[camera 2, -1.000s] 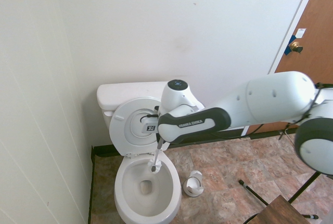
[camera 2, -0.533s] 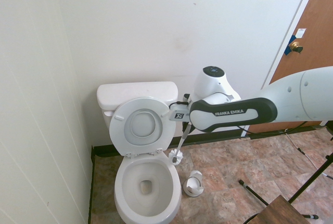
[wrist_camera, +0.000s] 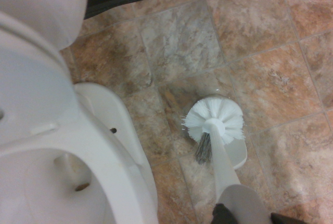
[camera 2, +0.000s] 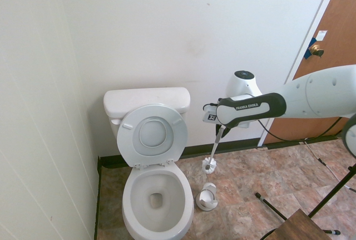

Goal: Clean the toilet

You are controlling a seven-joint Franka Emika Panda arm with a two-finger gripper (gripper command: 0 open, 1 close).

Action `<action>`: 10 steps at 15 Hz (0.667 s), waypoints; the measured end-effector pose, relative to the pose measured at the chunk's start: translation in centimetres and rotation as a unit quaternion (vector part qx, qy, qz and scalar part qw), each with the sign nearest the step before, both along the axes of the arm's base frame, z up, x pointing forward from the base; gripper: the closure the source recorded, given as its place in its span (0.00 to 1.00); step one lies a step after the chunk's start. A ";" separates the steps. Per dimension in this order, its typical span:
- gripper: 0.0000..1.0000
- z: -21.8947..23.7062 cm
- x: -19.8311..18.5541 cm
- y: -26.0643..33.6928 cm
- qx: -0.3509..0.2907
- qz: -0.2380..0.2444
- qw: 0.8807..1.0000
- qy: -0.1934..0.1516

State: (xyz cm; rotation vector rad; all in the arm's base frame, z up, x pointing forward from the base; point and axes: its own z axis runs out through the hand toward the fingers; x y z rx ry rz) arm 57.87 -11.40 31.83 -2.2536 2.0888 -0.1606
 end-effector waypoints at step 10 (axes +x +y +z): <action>1.00 -12.6 2.7 -6.3 0.034 -0.026 0.997 0.060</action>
